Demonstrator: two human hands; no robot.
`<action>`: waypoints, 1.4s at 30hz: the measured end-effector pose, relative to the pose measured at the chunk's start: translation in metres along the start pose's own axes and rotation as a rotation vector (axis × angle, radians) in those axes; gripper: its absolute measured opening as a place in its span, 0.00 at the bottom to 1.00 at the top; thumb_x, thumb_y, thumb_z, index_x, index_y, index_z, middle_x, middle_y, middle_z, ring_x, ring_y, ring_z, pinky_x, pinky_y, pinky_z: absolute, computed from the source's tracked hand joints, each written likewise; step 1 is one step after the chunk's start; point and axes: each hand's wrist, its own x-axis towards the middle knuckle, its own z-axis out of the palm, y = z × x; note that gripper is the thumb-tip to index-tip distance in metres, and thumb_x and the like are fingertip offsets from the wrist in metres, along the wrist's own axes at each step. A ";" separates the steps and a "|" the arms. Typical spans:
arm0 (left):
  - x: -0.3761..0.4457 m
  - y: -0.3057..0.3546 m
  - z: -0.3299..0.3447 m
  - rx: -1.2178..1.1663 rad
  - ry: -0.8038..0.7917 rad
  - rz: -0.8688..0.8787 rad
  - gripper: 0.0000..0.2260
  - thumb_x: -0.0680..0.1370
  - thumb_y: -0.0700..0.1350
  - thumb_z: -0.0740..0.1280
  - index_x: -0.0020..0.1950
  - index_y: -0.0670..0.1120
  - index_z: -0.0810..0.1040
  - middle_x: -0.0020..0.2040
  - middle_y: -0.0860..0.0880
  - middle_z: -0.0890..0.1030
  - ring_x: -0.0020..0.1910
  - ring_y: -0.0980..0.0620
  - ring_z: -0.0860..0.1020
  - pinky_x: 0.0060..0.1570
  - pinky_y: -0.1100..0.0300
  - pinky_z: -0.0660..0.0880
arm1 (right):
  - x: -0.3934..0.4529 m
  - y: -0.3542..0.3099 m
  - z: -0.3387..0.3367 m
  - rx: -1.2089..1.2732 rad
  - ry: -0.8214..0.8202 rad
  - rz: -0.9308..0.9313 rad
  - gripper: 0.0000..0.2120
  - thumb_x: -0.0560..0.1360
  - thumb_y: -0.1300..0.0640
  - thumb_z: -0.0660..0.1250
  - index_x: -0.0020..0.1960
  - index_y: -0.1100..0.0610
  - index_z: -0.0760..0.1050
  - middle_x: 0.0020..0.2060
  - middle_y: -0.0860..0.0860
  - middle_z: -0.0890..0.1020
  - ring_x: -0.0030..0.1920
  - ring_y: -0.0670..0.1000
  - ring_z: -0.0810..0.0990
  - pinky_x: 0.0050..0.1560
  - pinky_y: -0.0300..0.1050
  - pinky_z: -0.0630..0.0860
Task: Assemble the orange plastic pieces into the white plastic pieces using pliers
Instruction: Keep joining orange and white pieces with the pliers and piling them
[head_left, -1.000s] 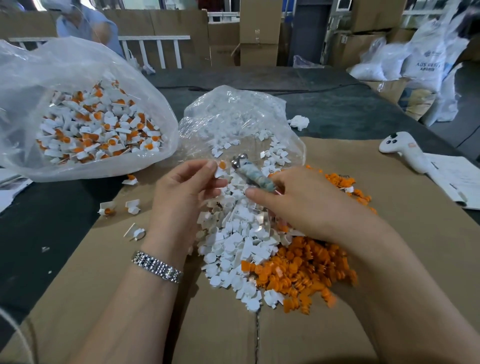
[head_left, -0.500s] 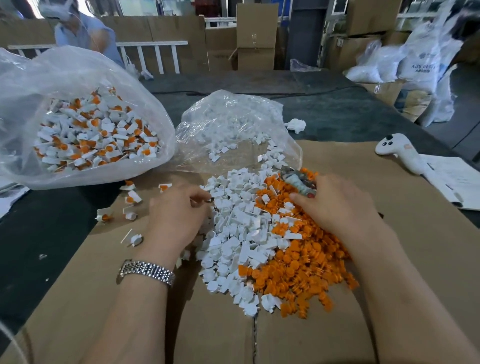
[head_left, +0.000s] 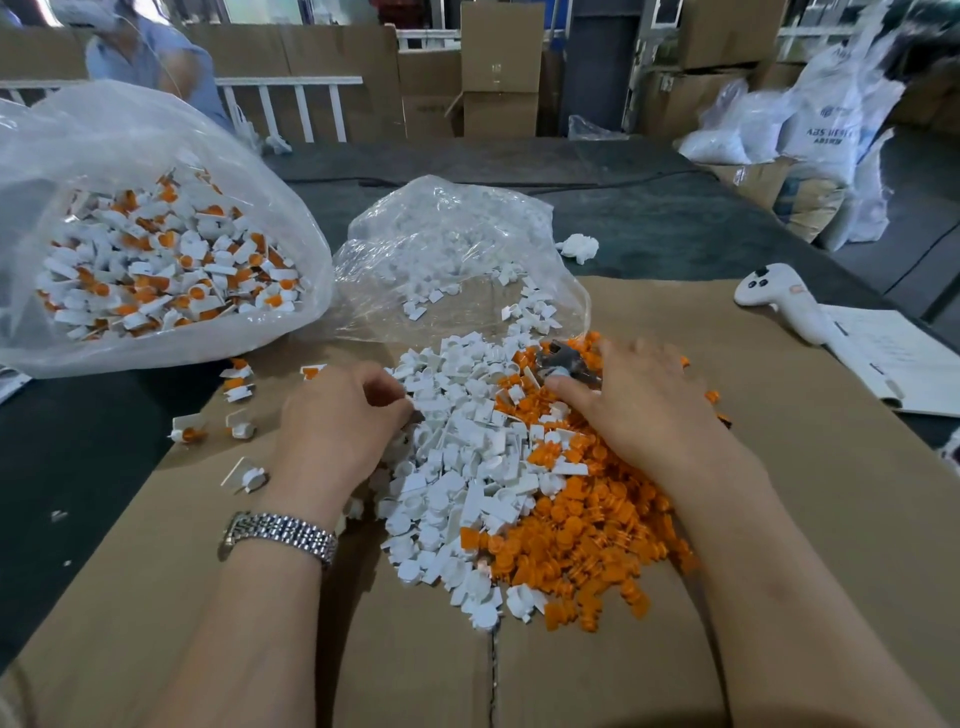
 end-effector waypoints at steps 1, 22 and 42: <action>-0.001 0.000 0.000 -0.027 0.048 0.028 0.03 0.78 0.49 0.74 0.46 0.57 0.82 0.42 0.60 0.82 0.40 0.62 0.78 0.36 0.61 0.75 | 0.000 -0.002 -0.001 0.015 0.067 -0.078 0.28 0.77 0.33 0.60 0.69 0.50 0.70 0.65 0.54 0.72 0.69 0.58 0.68 0.63 0.60 0.69; -0.006 0.011 0.005 -0.973 -0.369 -0.103 0.10 0.75 0.32 0.73 0.56 0.40 0.83 0.48 0.41 0.88 0.50 0.42 0.87 0.50 0.59 0.84 | -0.002 -0.019 0.004 0.232 0.081 -0.397 0.06 0.80 0.52 0.67 0.56 0.47 0.78 0.54 0.45 0.80 0.56 0.47 0.76 0.63 0.53 0.71; -0.010 0.020 0.003 -1.284 -0.500 -0.085 0.11 0.75 0.38 0.69 0.56 0.38 0.84 0.49 0.39 0.86 0.46 0.47 0.86 0.42 0.62 0.82 | -0.016 -0.025 -0.008 1.100 0.050 -0.452 0.06 0.75 0.62 0.73 0.52 0.59 0.84 0.43 0.51 0.87 0.47 0.47 0.86 0.55 0.45 0.82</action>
